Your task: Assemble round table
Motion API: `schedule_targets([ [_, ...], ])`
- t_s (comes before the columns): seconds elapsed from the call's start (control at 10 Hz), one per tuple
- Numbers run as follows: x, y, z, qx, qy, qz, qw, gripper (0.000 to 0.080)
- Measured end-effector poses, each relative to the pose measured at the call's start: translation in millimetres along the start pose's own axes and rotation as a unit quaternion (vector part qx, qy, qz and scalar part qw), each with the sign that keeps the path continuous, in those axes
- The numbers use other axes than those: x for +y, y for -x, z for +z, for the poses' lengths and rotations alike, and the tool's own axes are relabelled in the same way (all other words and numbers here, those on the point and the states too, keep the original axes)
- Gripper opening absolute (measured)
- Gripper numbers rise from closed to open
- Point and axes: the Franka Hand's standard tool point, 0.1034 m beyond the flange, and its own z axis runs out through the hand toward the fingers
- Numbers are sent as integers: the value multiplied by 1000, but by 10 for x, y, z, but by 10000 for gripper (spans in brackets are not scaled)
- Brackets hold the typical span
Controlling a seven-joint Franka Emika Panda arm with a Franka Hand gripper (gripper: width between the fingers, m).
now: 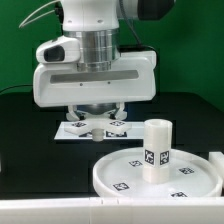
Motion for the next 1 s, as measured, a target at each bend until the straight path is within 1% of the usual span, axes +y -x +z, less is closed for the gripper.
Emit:
schedule_targets([
  [0.2,-2,-1,1,0,0,0,1000,452],
  [0.3,-4,-8,-31,0,-1,-2,1000,452],
  [0.4,-27,-31,-235,-6,-9,-9,1000,452],
  [0.5,-99,-98,-401,-1,-12,-2,1000,452],
  [0.7,-354,-261,-561,-9,-15,4,1000,452],
  [0.8,-514,-356,-671,-12,-17,17,1000,452],
  [0.9,-570,-398,-703,-9,-18,15,1000,452],
  [1.0,-553,-387,-687,-11,-17,16,1000,453],
])
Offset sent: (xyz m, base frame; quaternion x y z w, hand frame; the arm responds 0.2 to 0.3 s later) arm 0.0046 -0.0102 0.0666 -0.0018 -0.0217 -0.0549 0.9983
